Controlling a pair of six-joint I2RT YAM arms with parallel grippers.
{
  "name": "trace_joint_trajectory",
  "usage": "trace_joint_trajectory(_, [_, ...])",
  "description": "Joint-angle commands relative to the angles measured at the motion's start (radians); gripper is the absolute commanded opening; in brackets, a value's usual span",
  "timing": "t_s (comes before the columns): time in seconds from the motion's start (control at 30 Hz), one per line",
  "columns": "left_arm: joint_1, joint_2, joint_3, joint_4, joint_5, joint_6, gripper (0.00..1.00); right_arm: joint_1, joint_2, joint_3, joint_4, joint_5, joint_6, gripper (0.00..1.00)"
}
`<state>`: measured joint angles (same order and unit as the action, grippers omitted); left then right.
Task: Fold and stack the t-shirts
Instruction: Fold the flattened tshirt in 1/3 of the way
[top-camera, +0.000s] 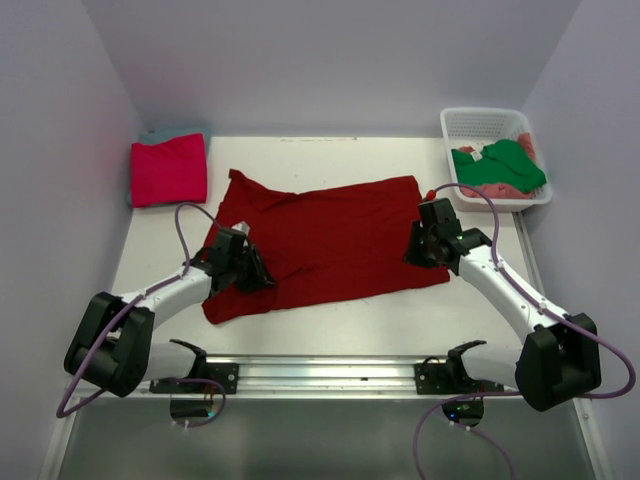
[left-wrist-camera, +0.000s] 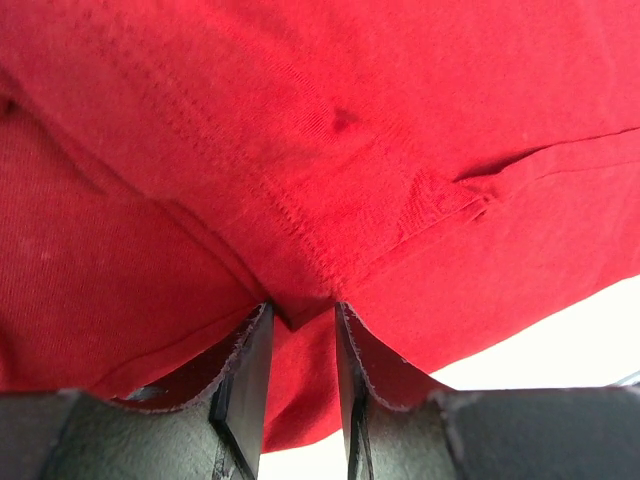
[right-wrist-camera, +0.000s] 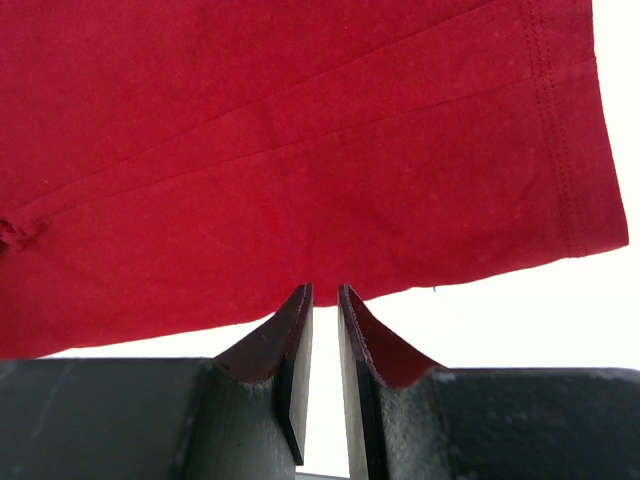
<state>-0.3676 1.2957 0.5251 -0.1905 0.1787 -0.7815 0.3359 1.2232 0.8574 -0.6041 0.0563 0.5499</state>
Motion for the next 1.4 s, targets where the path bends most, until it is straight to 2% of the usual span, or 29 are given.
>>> trace_joint_trajectory(0.0, [-0.004,0.002,-0.020,0.085,-0.004,0.018,0.35,0.006,-0.008,-0.001,0.036,-0.021,0.001,0.20])
trace_joint_trajectory(0.23, [-0.004,0.037,-0.033,0.117,-0.001,0.016,0.30,0.005,-0.002,-0.001,0.036,-0.023,-0.002,0.19])
trace_joint_trajectory(0.37, [-0.004,0.028,-0.030,0.118,0.002,0.018,0.20,0.006,0.001,-0.003,0.040,-0.024,-0.002,0.19])
trace_joint_trajectory(0.5, [-0.004,0.014,-0.025,0.109,0.004,0.019,0.02,0.005,0.002,-0.004,0.041,-0.029,-0.004,0.19])
trace_joint_trajectory(0.53, [-0.004,0.010,-0.025,0.106,0.004,0.022,0.00,0.006,0.002,-0.004,0.041,-0.029,-0.002,0.19])
trace_joint_trajectory(0.97, [-0.034,-0.093,0.053,0.006,-0.035,0.042,0.00,0.006,0.018,-0.014,0.058,-0.036,0.001,0.18])
trace_joint_trajectory(1.23, [-0.034,-0.032,0.091,0.055,-0.067,0.109,0.00,0.006,0.027,-0.017,0.063,-0.038,-0.001,0.18])
trace_joint_trajectory(1.37, [-0.034,0.068,0.145,0.059,-0.076,0.142,0.00,0.006,0.027,-0.023,0.066,-0.036,-0.002,0.18])
